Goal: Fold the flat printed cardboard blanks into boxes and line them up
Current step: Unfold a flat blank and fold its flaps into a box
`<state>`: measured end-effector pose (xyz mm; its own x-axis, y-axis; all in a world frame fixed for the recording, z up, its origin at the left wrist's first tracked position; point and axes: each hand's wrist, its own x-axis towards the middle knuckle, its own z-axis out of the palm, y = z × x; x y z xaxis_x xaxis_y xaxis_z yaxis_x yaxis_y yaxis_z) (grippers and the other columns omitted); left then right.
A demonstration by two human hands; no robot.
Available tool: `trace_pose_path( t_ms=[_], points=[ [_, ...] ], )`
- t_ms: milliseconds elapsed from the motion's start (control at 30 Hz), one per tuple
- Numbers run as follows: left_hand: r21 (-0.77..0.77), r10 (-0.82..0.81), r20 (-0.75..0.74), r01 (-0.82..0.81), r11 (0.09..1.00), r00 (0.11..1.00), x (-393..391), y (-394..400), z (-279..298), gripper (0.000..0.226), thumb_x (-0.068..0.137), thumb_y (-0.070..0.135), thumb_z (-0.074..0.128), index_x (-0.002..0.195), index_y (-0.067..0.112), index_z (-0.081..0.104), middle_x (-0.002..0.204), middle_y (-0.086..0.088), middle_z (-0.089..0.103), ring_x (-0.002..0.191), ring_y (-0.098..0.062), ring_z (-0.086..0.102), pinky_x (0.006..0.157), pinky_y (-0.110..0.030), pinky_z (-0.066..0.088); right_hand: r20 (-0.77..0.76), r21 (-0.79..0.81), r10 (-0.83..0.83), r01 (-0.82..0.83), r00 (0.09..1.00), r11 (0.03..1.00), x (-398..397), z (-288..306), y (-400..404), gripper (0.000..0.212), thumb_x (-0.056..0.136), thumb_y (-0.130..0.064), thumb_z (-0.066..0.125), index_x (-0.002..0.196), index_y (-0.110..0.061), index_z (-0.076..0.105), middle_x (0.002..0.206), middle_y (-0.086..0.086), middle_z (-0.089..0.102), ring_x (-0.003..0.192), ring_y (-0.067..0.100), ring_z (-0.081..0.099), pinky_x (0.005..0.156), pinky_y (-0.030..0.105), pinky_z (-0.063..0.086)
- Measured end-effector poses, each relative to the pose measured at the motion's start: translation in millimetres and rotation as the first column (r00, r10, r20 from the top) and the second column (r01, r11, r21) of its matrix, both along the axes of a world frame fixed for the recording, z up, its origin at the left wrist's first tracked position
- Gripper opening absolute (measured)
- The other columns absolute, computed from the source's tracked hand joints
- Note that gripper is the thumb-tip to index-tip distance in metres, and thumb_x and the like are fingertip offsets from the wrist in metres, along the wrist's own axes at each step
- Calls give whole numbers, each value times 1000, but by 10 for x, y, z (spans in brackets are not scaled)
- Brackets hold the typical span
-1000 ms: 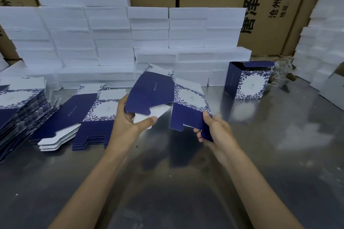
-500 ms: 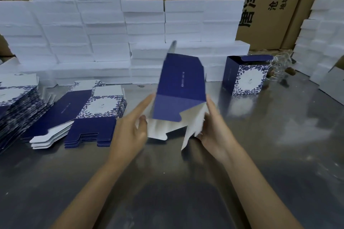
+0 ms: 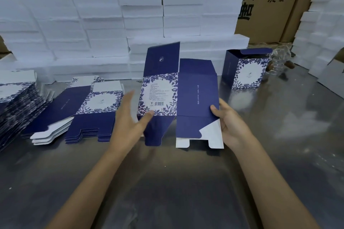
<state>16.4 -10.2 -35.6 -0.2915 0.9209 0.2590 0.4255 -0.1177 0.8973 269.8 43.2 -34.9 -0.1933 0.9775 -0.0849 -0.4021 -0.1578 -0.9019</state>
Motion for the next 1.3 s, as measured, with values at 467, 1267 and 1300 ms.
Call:
trace_pose_path(
  t_ms=[467,1267,1300],
  points=[
    [-139,-102,488,192,971,867,-201,58,-60,36,82,27,80,113,34,65,105,7,77,91,-16,75,66,-30,61,108,10,126,-128,986,992,-59,-106,-1,32,98,-8,60,125,-24,67,121,7,74,106,27,73,84,41,60],
    [-155,4,195,27,988,981,-102,31,-40,39,91,54,62,123,35,50,109,14,64,89,-2,64,68,-22,49,235,-47,47,-37,971,998,5,19,-45,24,101,-27,61,118,-13,71,110,10,77,98,29,75,91,47,59],
    [-169,-6,85,21,985,996,-85,16,-44,55,90,49,66,136,32,41,112,13,58,93,-2,60,71,-21,47,233,-56,32,-19,972,998,19,43,-52,24,100,-28,62,117,-12,71,107,10,78,94,29,76,86,46,61]
  ],
)
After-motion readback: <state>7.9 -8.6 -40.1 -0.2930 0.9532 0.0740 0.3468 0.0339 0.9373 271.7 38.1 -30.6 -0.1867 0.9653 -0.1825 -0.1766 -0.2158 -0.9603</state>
